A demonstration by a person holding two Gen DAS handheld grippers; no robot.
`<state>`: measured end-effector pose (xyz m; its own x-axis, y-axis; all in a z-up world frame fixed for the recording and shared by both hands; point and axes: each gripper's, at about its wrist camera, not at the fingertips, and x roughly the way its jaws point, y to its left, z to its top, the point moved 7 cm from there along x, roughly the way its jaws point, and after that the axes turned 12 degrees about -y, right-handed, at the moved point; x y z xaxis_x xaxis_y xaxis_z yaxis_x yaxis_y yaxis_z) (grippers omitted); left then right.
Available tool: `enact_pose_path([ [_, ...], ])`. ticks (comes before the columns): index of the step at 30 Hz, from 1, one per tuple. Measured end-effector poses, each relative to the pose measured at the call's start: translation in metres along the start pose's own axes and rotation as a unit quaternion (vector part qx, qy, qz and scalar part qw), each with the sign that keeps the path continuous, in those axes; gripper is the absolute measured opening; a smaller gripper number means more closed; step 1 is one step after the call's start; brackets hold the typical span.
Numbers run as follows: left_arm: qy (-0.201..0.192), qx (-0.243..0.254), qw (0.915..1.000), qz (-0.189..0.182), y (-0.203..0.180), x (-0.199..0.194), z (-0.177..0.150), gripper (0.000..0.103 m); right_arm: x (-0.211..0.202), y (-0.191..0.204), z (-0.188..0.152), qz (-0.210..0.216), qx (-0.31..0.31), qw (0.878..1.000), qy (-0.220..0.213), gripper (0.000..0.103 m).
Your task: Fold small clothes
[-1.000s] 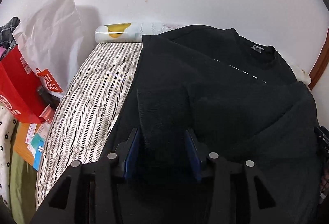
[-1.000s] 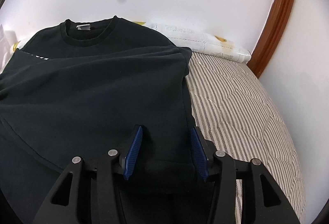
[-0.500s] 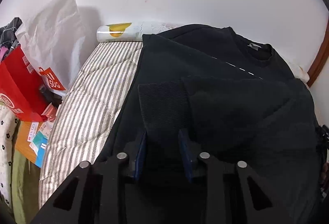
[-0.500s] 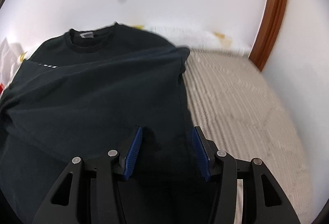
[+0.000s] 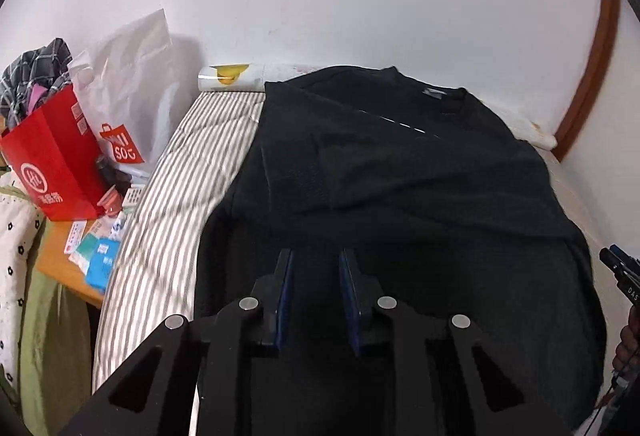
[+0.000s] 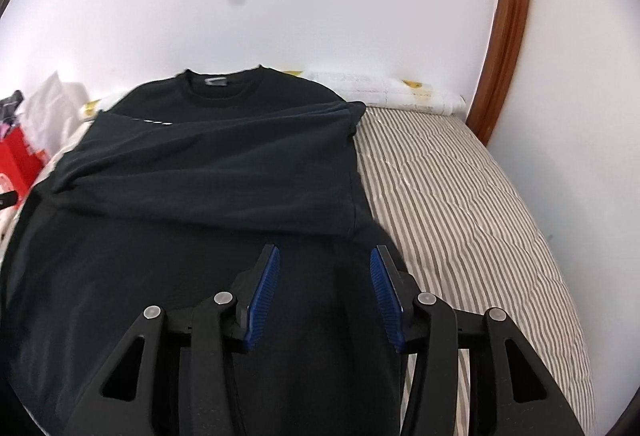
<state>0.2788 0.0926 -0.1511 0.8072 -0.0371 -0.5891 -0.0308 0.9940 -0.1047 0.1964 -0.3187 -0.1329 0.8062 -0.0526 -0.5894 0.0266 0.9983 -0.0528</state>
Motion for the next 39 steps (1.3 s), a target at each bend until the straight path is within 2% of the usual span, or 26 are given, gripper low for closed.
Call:
enact_pose_path([
  [8,-0.002,-0.035,0.9991,-0.025,0.001,-0.049,-0.028,0.022,-0.056,0.004,-0.021,0.003,-0.014,1.0,-0.009,0.047],
  [13,0.0,-0.037,0.9992,-0.016,0.005,-0.067,-0.052,0.033,-0.076,0.002,-0.042,0.002,-0.014,1.0,-0.005,0.047],
  [16,0.007,-0.038,0.9992,-0.012,0.01,-0.076,-0.065,0.034,-0.08,-0.002,-0.056,-0.003,-0.003,1.0,0.006,0.047],
  [22,0.016,-0.054,0.9984,-0.001,0.032,-0.091,-0.089,0.042,-0.088,-0.019,-0.079,-0.018,0.022,0.999,0.023,0.048],
  [28,0.029,-0.063,0.9976,0.007,0.047,-0.095,-0.107,0.042,-0.093,-0.029,-0.097,-0.023,0.045,0.998,0.036,0.049],
  [39,0.03,-0.085,0.9959,0.005,0.071,-0.095,-0.124,0.044,-0.086,-0.034,-0.108,-0.037,0.039,0.997,0.051,0.051],
])
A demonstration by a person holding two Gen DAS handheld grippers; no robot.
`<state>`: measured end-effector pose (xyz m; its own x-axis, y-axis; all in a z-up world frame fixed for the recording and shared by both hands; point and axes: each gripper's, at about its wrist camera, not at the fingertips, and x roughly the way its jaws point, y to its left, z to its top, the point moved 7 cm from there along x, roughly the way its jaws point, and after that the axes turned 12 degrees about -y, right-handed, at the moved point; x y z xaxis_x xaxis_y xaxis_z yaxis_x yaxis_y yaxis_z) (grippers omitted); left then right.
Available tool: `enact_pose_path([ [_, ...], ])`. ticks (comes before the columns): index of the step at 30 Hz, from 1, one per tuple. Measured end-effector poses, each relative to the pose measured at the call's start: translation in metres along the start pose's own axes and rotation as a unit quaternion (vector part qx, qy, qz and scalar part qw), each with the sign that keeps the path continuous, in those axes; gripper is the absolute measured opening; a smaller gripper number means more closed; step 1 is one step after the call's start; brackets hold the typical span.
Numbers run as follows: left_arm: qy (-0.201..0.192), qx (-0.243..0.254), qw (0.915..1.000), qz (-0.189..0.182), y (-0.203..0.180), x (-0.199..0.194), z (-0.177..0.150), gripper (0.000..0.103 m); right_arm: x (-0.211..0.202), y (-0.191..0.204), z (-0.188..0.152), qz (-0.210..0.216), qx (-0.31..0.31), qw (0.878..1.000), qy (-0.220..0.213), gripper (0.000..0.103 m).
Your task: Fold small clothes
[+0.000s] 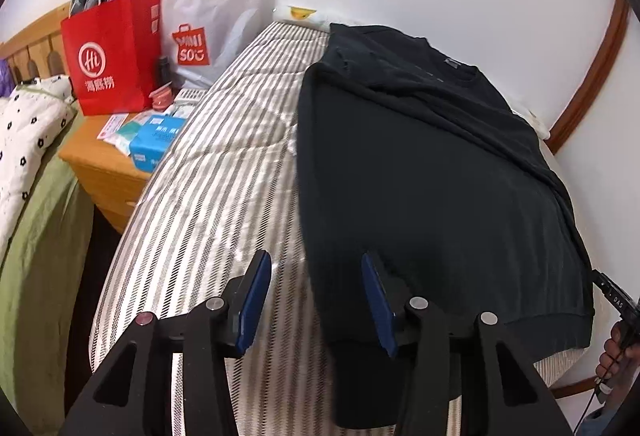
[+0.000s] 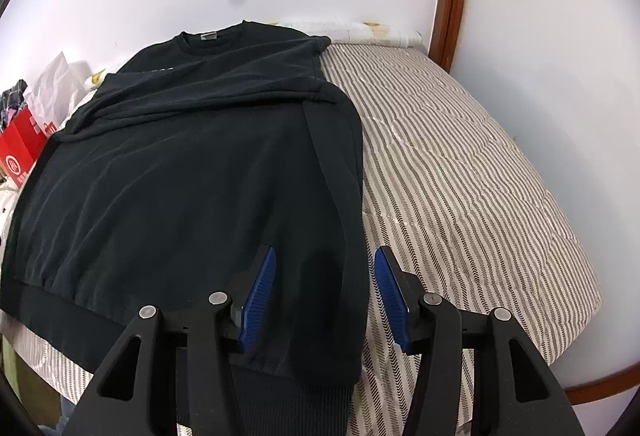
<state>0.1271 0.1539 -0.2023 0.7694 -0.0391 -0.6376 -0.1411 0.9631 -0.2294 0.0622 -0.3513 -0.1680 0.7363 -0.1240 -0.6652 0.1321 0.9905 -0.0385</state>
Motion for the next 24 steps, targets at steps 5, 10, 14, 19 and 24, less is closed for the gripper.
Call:
enact_pose_path([
  [5,0.018,-0.017,0.9995,-0.022,0.004,0.007,-0.012,0.045,0.001,-0.004,-0.007,0.004,0.011,1.0,0.008,0.051],
  [10,0.02,-0.002,0.9993,-0.031,-0.005,0.011,-0.019,0.045,0.001,-0.002,-0.015,0.032,0.023,0.999,0.013,0.051],
  [14,0.015,0.025,0.9995,-0.009,-0.015,0.015,-0.02,0.045,0.01,0.0,-0.026,0.044,0.026,0.998,0.031,0.051],
  [19,0.011,0.056,0.9982,0.017,-0.027,0.015,-0.024,0.045,0.016,0.002,-0.03,0.044,0.022,0.998,0.035,0.051],
  [24,0.014,0.057,0.9983,-0.001,-0.031,0.008,-0.032,0.045,0.01,-0.005,-0.038,0.048,0.021,0.998,0.04,0.051],
])
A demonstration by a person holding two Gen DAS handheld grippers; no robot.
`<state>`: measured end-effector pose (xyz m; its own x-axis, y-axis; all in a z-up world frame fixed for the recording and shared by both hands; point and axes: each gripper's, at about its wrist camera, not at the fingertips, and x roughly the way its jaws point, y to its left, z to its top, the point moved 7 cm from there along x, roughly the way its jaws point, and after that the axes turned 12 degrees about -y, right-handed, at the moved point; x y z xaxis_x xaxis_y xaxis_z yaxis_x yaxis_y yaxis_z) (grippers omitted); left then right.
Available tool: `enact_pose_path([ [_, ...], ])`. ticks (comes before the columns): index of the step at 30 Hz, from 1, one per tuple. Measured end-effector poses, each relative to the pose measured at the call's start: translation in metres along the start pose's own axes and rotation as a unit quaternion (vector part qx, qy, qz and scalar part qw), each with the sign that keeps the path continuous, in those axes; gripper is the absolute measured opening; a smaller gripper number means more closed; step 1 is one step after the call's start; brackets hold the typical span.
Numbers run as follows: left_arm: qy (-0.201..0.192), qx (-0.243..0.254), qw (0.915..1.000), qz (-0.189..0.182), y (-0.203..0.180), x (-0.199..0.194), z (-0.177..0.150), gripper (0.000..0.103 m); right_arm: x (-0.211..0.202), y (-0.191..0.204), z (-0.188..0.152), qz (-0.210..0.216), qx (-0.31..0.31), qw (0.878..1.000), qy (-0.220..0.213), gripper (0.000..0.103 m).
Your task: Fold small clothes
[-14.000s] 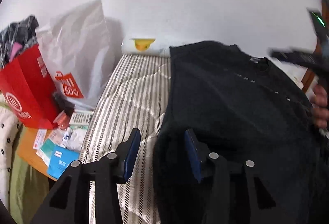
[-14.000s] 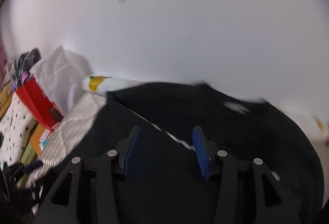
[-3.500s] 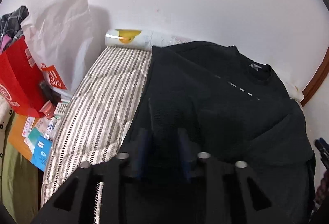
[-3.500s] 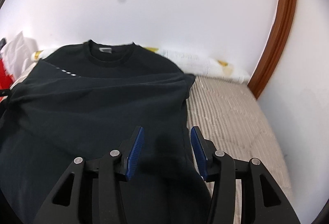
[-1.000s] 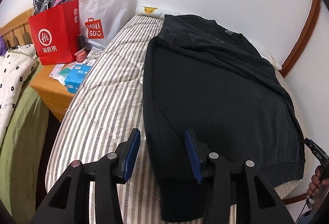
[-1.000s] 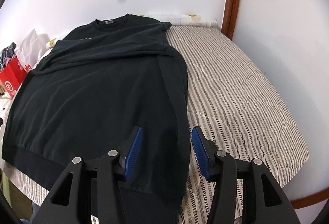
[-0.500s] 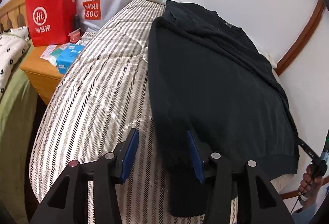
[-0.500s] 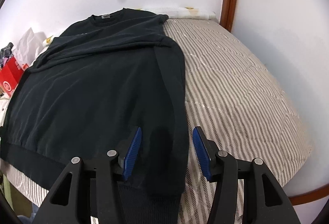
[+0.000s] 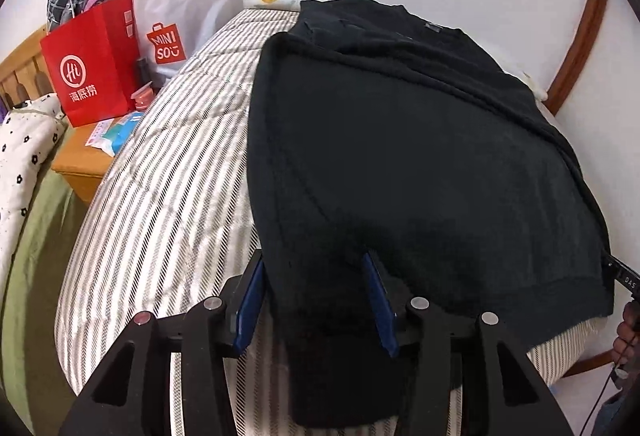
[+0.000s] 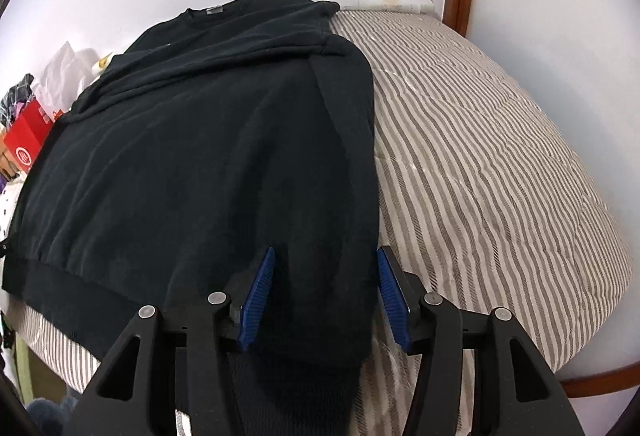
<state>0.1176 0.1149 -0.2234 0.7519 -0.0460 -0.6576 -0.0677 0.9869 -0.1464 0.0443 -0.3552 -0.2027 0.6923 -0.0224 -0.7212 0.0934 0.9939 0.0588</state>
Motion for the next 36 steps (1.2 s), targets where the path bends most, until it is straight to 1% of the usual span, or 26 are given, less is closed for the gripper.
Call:
enact_pose_path([
  [1,-0.001,-0.002,1.0,-0.003,-0.001,-0.001,-0.001,0.044,-0.001,-0.001,-0.001,0.0,0.002,1.0,-0.001,0.051],
  [5,-0.006,-0.008,0.9999,0.002,-0.001,-0.004,-0.004,0.037,0.0,0.002,-0.001,0.0,0.0,1.0,-0.01,0.053],
  [7,-0.009,-0.02,0.9997,0.005,0.001,-0.004,-0.003,0.031,0.002,0.005,0.001,0.006,0.003,1.0,-0.014,0.053],
  [8,-0.009,-0.025,0.9996,0.008,0.002,-0.003,-0.002,0.028,0.003,0.005,0.002,0.006,0.007,1.0,-0.017,0.051],
  [10,-0.005,-0.034,0.9994,0.007,0.003,-0.002,-0.001,0.025,0.004,0.008,0.005,0.01,0.006,1.0,-0.015,0.043],
  [11,-0.003,-0.039,0.9992,0.005,0.003,-0.002,-0.001,0.023,0.005,0.01,0.005,0.016,0.005,1.0,-0.014,0.033],
  [12,-0.002,-0.043,0.9991,0.004,0.003,-0.002,-0.001,0.021,0.004,0.012,0.005,0.018,0.003,1.0,-0.014,0.025],
  [13,-0.001,-0.045,0.999,0.004,0.002,-0.002,-0.001,0.02,0.004,0.013,0.005,0.018,-0.001,1.0,-0.014,0.022],
  [14,-0.004,-0.048,0.9988,0.007,0.001,-0.003,-0.001,0.019,0.003,0.013,0.005,0.017,-0.005,1.0,-0.015,0.016],
  [17,-0.011,-0.058,0.9982,0.013,0.0,-0.008,-0.001,0.016,-0.003,0.006,0.008,0.027,0.013,0.999,-0.024,0.009],
  [19,-0.018,-0.067,0.9976,0.008,-0.001,-0.014,-0.001,0.016,-0.009,0.002,0.011,0.032,0.022,0.999,-0.031,0.008],
  [22,-0.022,-0.074,0.997,-0.007,-0.005,-0.026,-0.002,0.015,-0.018,-0.001,0.015,0.026,0.011,0.999,-0.043,0.007],
  [26,-0.025,-0.062,0.9977,-0.015,-0.012,-0.043,-0.008,0.015,-0.031,-0.007,0.016,0.03,0.001,0.998,-0.053,0.007],
  [29,-0.027,-0.055,0.9979,-0.02,-0.016,-0.059,-0.012,0.014,-0.043,-0.012,0.013,0.032,0.01,0.998,-0.052,0.007],
  [33,-0.044,-0.045,0.9977,-0.026,-0.017,-0.078,-0.01,0.013,-0.062,-0.011,0.022,0.045,0.023,0.996,-0.071,0.007],
  [36,-0.054,-0.046,0.997,-0.03,-0.017,-0.082,-0.002,0.013,-0.071,-0.009,0.033,0.056,0.026,0.995,-0.084,0.007],
])
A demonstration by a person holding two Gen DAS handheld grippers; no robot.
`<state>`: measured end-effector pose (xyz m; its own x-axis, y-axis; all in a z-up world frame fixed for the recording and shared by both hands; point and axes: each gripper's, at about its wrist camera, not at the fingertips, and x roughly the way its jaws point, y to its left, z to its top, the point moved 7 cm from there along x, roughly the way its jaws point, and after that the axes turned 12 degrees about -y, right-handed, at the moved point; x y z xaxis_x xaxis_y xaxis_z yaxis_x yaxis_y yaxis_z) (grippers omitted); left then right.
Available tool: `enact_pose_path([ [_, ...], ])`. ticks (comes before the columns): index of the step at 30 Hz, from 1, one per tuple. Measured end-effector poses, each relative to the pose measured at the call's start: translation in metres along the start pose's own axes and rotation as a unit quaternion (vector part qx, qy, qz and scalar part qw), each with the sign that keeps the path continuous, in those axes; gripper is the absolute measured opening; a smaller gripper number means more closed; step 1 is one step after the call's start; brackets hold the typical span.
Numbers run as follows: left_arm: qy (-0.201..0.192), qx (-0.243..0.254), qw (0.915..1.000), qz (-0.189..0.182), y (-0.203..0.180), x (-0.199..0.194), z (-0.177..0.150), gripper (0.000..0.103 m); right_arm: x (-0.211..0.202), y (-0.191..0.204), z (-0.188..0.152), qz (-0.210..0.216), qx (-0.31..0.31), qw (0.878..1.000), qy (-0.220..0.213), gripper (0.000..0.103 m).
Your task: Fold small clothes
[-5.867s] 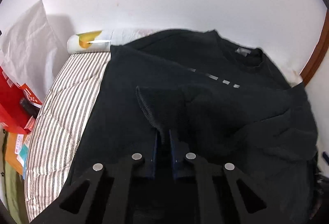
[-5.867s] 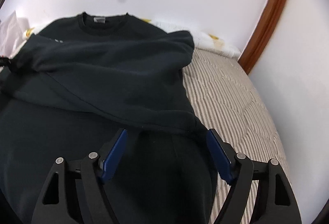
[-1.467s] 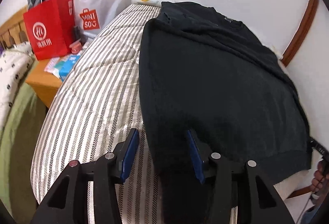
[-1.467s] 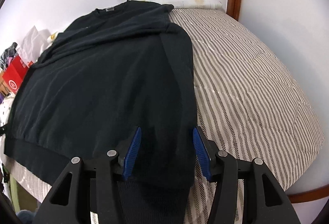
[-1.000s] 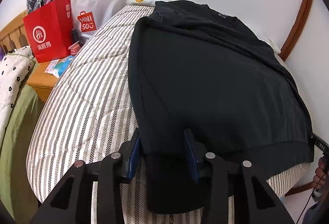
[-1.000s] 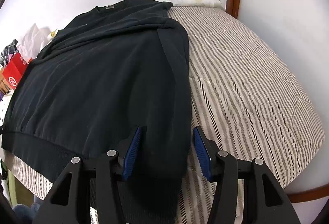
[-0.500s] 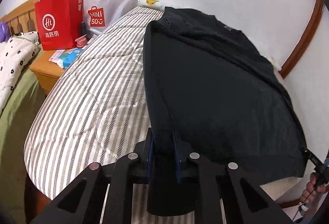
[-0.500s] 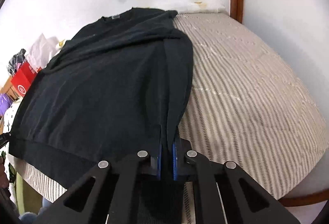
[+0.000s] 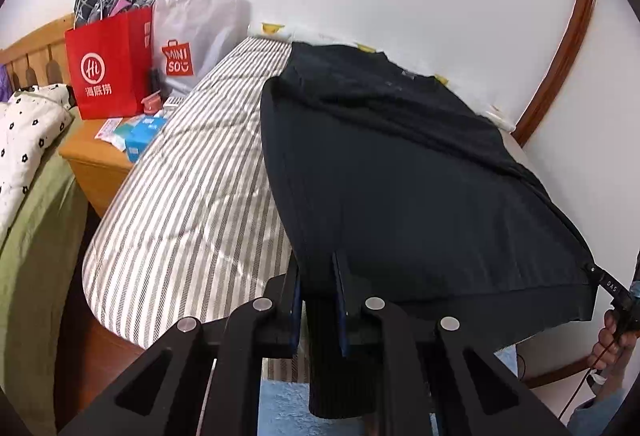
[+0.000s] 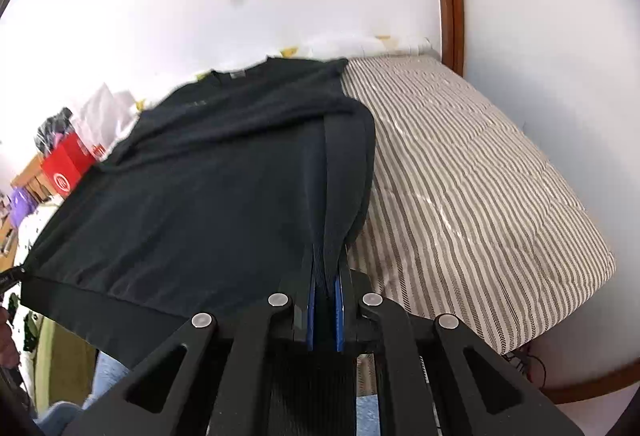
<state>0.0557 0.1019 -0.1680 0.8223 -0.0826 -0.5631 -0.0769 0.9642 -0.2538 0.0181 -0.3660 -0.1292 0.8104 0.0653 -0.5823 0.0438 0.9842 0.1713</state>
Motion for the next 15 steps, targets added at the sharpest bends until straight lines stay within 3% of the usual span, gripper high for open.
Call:
enact_pose_path([
  [10,-0.046,-0.002,0.9988,-0.016,-0.005,0.021,0.055,0.013,0.009,0.019,0.071,0.013,-0.013,0.998,-0.057,0.007],
  [15,-0.061,-0.001,0.9981,-0.01,-0.003,0.048,0.095,0.013,0.039,0.028,0.117,0.021,-0.016,0.996,-0.083,0.007],
])
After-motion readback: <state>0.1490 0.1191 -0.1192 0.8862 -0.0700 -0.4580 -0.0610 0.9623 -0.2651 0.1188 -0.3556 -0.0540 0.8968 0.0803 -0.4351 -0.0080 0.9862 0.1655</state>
